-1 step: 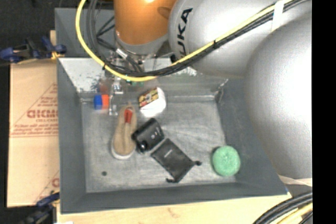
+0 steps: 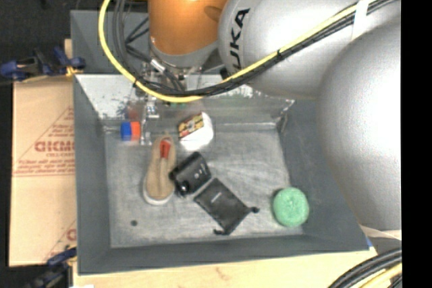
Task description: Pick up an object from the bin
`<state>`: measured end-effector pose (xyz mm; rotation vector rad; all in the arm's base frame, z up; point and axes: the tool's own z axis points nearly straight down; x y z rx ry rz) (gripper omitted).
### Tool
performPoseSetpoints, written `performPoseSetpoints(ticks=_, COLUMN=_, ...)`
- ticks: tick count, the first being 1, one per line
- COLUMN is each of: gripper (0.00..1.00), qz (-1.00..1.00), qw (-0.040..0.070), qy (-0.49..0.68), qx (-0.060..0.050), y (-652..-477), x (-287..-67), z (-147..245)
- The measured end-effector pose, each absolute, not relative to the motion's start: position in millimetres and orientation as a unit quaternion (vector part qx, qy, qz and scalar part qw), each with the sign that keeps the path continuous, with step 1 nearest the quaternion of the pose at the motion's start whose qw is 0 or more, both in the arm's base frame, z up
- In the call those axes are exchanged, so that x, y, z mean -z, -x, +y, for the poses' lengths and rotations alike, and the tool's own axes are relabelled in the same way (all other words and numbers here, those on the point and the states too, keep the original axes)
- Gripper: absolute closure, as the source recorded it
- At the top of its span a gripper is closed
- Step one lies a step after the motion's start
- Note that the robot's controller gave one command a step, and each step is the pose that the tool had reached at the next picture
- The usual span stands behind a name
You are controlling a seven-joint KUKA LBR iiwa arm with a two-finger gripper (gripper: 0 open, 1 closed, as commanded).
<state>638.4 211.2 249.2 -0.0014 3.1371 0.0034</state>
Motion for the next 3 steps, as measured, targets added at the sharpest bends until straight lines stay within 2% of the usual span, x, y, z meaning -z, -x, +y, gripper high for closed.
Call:
performPoseSetpoints(ticks=1, gripper=0.00, qz=1.000, qw=0.004, qy=0.018, qx=-0.001, y=-624.2, x=-189.8, z=209.6)
performPoseSetpoints(ticks=2, gripper=0.00, qz=1.000, qw=0.000, qy=0.005, qx=0.000, y=-624.4, x=-143.4, z=212.8)
performPoseSetpoints(ticks=3, gripper=0.00, qz=1.000, qw=0.002, qy=0.020, qx=0.000, y=-625.7, x=-113.5, z=141.9)
